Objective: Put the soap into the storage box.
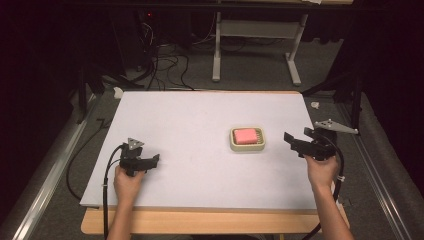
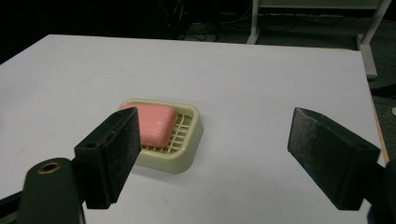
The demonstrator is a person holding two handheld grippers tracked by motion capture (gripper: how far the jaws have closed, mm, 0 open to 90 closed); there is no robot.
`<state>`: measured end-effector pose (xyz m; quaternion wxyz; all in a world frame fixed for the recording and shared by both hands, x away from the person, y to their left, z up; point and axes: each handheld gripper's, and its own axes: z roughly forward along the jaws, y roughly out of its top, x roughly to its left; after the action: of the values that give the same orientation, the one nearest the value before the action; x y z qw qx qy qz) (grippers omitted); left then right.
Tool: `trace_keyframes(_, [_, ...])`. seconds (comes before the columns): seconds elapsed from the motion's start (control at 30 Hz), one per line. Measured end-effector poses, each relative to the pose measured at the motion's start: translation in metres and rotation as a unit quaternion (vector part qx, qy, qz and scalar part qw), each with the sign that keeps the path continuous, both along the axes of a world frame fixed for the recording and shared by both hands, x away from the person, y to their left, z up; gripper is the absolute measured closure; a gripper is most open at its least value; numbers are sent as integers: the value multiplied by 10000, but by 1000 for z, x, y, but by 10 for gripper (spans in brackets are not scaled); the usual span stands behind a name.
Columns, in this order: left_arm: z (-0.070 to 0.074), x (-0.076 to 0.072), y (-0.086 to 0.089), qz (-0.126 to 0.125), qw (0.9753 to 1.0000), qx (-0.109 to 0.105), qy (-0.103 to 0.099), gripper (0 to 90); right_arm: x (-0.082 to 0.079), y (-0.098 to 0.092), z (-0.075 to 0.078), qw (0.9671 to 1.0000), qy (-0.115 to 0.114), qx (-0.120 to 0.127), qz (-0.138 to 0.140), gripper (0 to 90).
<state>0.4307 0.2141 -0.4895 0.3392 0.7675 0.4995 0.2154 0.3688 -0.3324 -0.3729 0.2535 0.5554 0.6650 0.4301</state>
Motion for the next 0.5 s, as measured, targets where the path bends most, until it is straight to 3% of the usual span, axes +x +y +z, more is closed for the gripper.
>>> trace_keyframes(0.5, [0, 0, 0, 0, 10000, 2, 0, 172, -12, -11, -15, 9999, 8, 157, -70, 192])
